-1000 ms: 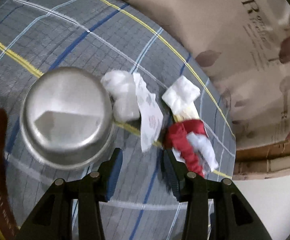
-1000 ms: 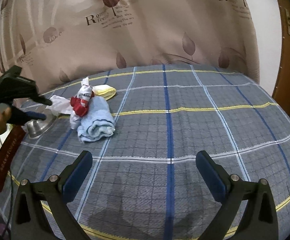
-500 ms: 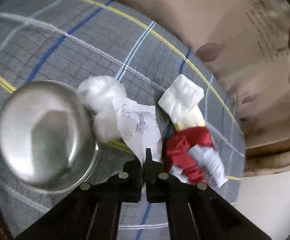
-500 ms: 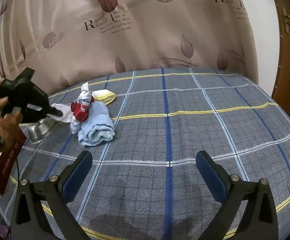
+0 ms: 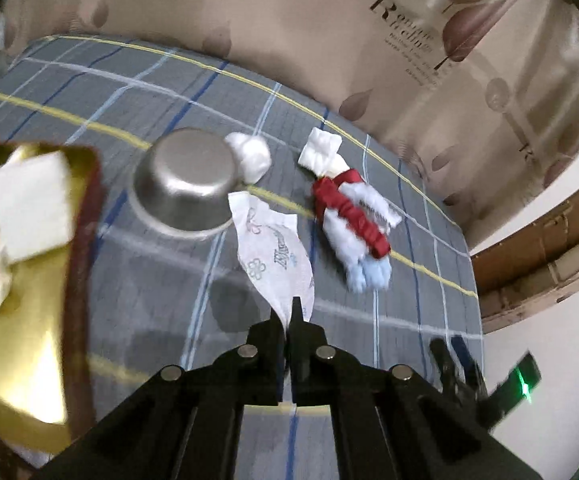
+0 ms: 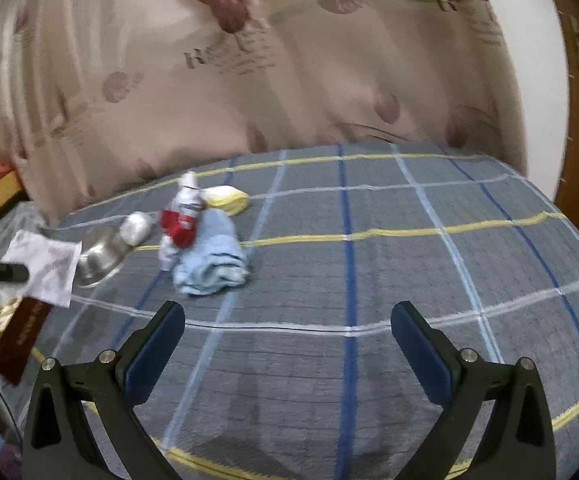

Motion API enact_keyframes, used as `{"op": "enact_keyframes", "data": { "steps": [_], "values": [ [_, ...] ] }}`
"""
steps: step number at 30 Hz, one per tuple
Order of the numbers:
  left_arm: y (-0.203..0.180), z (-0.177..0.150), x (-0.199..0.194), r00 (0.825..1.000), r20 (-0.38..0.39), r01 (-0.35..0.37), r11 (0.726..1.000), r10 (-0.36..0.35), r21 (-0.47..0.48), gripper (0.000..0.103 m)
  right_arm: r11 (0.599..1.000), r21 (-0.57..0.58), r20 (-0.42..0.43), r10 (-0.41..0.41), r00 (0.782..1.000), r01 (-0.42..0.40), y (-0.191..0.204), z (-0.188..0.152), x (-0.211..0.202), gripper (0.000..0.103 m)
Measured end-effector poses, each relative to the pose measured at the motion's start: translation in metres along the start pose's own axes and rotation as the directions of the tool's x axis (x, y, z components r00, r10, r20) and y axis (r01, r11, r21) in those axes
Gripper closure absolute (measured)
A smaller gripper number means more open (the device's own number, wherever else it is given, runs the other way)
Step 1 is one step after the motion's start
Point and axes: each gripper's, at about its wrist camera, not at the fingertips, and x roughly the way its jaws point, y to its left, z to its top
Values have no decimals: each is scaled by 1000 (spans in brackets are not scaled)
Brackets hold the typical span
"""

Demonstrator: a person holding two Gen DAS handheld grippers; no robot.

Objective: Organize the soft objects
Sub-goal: 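Grasp the red-and-white sock bundle with the right gripper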

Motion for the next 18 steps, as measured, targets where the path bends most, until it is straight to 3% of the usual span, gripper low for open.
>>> {"op": "enact_keyframes", "data": {
  "steps": [6, 10, 18],
  "values": [
    [17, -41, -41, 1000, 23, 17, 1000, -17, 8, 102, 979, -13, -53, 203, 978, -204, 22, 27, 20, 0],
    [30, -55, -58, 999, 25, 41, 999, -41, -12, 102, 972, -34, -103, 227, 968, -232, 37, 49, 53, 2],
    [40, -71, -91, 997, 47, 69, 997, -68, -19, 102, 974, -85, -160, 194, 968, -209, 64, 65, 97, 9]
  ]
}}
